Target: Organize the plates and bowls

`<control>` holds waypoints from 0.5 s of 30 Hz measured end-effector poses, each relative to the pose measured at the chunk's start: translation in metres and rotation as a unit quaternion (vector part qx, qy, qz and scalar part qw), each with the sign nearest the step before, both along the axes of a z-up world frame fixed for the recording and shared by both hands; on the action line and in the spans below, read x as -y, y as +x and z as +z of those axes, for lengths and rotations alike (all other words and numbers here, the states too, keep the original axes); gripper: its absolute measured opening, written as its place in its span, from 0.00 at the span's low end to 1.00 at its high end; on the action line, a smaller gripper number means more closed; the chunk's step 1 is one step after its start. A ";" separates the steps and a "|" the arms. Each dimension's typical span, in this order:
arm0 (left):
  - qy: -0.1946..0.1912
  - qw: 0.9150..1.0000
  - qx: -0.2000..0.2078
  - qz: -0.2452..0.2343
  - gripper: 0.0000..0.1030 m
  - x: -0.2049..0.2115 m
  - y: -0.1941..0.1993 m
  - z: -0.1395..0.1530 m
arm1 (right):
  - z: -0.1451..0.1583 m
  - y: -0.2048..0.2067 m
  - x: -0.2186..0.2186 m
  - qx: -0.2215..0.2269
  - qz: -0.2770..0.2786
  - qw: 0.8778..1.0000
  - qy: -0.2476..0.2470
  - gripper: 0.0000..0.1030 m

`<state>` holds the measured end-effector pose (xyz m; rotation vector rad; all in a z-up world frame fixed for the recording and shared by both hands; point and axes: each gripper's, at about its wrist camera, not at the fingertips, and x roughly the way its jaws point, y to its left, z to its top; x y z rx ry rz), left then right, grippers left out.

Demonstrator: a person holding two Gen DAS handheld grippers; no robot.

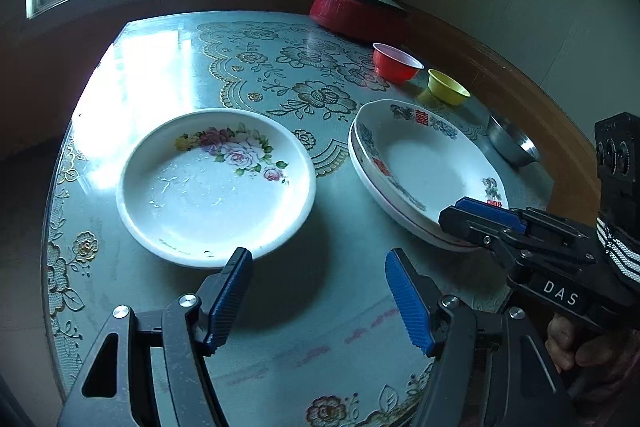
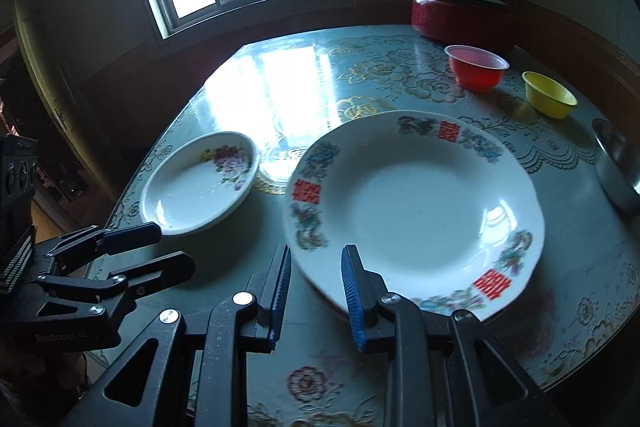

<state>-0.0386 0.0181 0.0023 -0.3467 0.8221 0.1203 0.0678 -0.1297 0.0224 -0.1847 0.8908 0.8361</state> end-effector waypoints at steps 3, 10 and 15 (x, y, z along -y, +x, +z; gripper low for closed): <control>-0.009 1.000 -0.008 -0.004 0.69 -0.011 -0.007 -0.006 | -0.006 -0.017 -0.016 -0.017 0.009 1.000 -0.002 0.26; -0.039 0.999 -0.010 0.019 0.69 -0.026 -0.016 -0.010 | -0.006 -0.039 -0.037 -0.021 0.048 0.998 -0.020 0.26; -0.089 0.993 -0.029 0.069 0.69 -0.049 -0.026 -0.019 | -0.014 -0.029 -0.045 -0.062 0.077 0.995 -0.002 0.26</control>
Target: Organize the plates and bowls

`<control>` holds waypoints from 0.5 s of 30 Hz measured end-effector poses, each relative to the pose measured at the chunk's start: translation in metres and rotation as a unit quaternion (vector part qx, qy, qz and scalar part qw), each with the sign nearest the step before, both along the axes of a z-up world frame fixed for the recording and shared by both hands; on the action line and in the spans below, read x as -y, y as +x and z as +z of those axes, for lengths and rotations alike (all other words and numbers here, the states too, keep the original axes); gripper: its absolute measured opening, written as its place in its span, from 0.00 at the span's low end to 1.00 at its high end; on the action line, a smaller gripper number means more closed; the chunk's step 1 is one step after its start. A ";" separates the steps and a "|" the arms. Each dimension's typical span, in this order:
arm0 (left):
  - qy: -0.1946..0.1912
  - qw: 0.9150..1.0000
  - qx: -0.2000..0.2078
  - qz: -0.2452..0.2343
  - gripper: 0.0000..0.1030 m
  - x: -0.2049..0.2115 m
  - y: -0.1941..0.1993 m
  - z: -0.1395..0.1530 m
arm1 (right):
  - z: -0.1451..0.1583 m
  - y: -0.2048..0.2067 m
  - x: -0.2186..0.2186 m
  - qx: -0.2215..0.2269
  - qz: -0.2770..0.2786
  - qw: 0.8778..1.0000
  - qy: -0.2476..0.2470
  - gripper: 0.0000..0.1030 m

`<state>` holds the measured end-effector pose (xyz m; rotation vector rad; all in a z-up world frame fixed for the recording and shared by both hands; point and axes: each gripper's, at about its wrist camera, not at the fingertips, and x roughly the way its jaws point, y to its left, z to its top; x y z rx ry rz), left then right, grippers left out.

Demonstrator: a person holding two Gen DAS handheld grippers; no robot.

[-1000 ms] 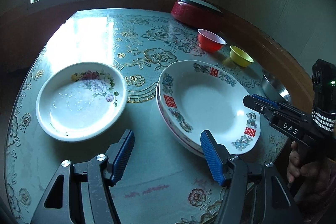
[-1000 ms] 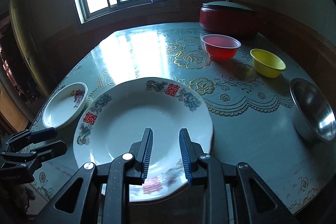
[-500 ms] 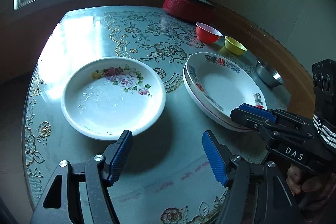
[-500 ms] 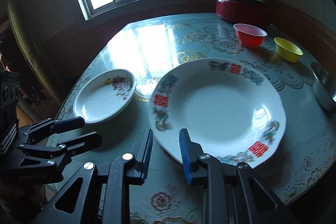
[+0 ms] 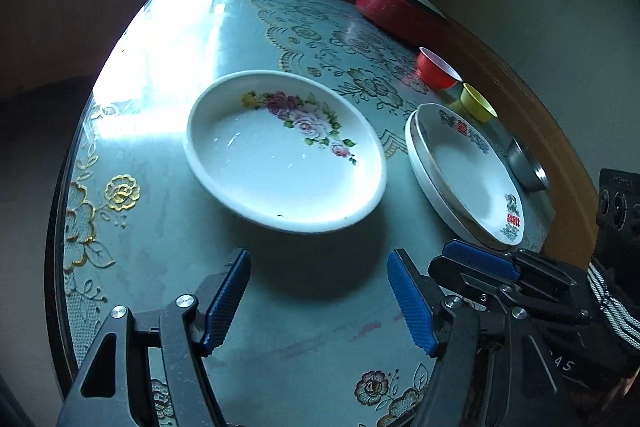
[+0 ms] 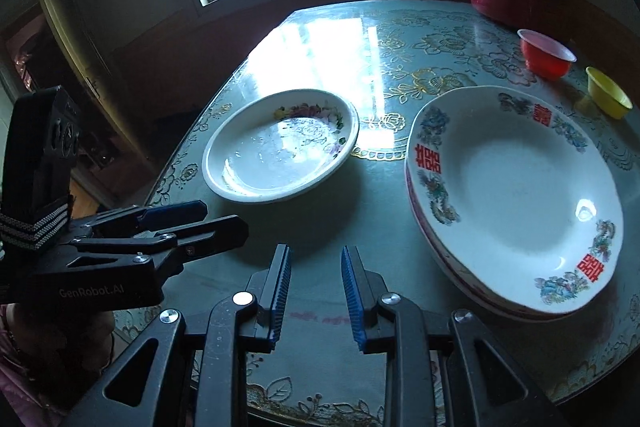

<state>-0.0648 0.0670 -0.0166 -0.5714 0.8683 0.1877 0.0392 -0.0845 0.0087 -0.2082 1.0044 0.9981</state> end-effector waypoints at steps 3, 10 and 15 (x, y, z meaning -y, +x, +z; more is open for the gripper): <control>-0.031 0.999 0.005 0.038 0.69 -0.020 -0.013 -0.001 | -0.003 0.006 -0.001 -0.038 0.005 0.999 0.016 0.26; -0.043 0.997 0.006 0.063 0.68 -0.064 -0.023 -0.004 | -0.011 0.001 -0.008 -0.058 -0.025 0.998 0.009 0.22; -0.036 0.999 0.005 0.037 0.65 -0.090 -0.018 -0.005 | -0.011 -0.004 -0.018 -0.045 -0.060 0.997 0.012 0.15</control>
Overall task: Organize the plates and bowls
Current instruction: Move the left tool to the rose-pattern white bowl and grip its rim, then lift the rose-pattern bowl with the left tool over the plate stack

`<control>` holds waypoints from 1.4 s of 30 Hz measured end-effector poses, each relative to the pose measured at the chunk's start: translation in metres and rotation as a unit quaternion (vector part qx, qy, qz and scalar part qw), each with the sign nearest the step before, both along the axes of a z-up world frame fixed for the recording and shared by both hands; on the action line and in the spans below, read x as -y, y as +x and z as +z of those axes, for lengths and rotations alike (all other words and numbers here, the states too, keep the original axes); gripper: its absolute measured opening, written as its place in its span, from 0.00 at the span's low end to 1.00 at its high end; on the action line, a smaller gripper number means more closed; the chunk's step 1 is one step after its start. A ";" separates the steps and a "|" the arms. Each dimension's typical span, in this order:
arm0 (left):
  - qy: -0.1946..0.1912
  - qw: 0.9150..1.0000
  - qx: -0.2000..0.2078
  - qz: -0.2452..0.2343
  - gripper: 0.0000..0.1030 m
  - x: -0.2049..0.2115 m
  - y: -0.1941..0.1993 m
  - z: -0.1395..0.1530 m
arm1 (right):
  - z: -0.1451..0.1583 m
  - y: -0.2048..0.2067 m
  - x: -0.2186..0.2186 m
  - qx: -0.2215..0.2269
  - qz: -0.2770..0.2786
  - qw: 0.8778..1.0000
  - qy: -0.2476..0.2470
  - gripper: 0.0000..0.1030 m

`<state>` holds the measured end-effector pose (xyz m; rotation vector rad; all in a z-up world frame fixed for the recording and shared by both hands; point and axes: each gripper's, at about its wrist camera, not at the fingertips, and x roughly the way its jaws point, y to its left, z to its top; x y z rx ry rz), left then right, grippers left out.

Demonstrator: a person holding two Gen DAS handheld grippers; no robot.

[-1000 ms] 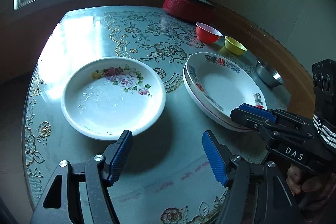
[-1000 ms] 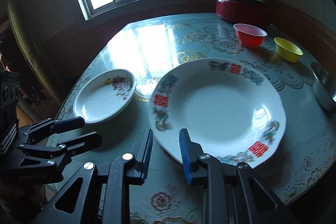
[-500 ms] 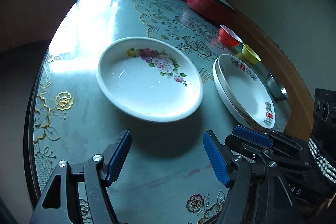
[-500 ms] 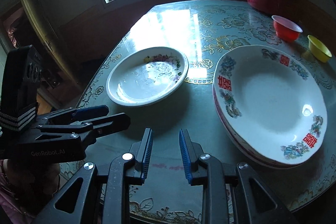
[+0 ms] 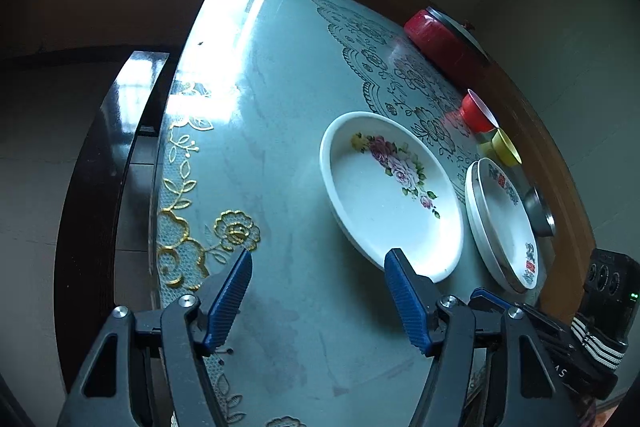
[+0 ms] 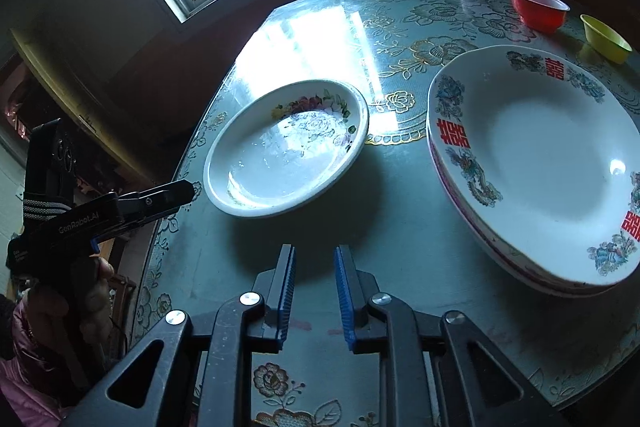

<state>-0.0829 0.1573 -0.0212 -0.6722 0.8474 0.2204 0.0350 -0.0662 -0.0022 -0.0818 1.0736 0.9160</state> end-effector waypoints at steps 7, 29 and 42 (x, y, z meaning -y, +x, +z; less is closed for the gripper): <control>-0.010 0.999 0.037 -0.037 0.41 -0.029 0.018 0.003 | -0.004 0.019 -0.002 -0.034 -0.071 0.996 0.032 0.10; 0.019 0.989 0.015 -0.144 0.18 -0.037 0.091 -0.014 | -0.007 0.043 -0.033 -0.044 -0.124 0.991 0.020 0.13; 0.063 0.983 0.010 -0.171 0.14 -0.032 0.094 -0.011 | -0.015 0.048 -0.050 -0.035 -0.105 0.994 -0.012 0.17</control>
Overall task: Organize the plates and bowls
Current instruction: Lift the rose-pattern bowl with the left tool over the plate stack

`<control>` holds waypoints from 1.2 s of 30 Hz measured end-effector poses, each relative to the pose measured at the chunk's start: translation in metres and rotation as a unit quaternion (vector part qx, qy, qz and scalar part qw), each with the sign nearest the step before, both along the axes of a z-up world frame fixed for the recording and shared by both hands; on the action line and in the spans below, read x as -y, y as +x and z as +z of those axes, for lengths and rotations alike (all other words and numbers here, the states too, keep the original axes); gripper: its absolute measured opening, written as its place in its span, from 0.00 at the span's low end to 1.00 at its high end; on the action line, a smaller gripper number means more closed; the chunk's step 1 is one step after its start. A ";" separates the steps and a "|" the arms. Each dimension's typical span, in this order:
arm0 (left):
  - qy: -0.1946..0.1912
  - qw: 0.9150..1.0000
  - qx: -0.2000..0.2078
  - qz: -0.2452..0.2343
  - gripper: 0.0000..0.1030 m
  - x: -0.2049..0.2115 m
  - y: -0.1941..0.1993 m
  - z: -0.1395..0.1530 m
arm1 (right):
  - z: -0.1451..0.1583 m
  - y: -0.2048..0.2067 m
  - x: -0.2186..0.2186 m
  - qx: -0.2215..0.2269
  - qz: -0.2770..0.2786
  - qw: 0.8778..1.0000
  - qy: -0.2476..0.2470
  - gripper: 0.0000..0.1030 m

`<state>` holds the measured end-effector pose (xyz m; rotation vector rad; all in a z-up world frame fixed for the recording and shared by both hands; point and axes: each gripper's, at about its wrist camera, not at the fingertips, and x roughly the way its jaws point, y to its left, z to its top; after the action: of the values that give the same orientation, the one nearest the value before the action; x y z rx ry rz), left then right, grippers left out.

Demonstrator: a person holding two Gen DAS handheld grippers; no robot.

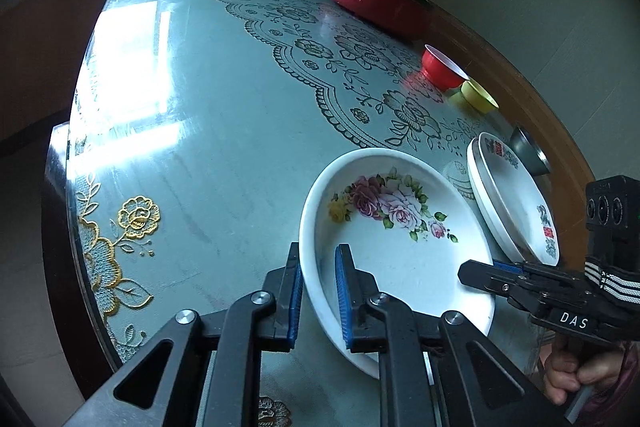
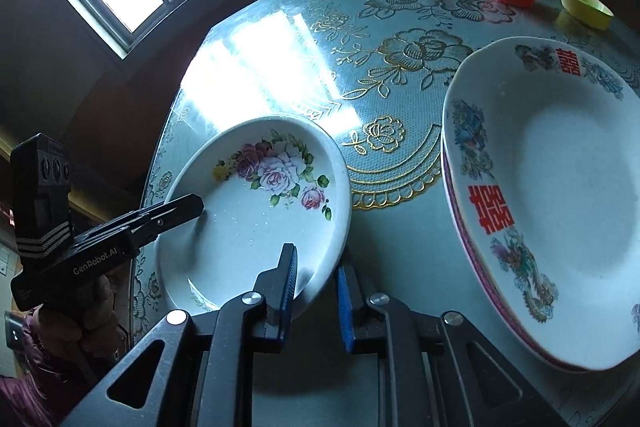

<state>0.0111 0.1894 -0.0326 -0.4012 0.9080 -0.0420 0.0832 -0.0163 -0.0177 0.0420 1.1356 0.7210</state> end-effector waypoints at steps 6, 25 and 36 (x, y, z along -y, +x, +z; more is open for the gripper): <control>-0.004 1.000 0.013 -0.006 0.15 0.005 -0.018 -0.001 | -0.001 -0.004 0.007 0.001 0.021 1.000 0.006 0.18; -0.008 1.000 0.017 -0.007 0.14 0.044 -0.047 0.004 | -0.002 -0.030 0.046 0.002 -0.004 1.000 0.018 0.14; -0.020 0.998 0.038 -0.035 0.13 0.068 -0.052 0.015 | 0.003 -0.042 0.087 -0.005 -0.037 0.997 0.062 0.12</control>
<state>-0.0405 0.1211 -0.0174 -0.4036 0.8474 -0.1383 0.0410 -0.1029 -0.0147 0.1916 1.0932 0.7255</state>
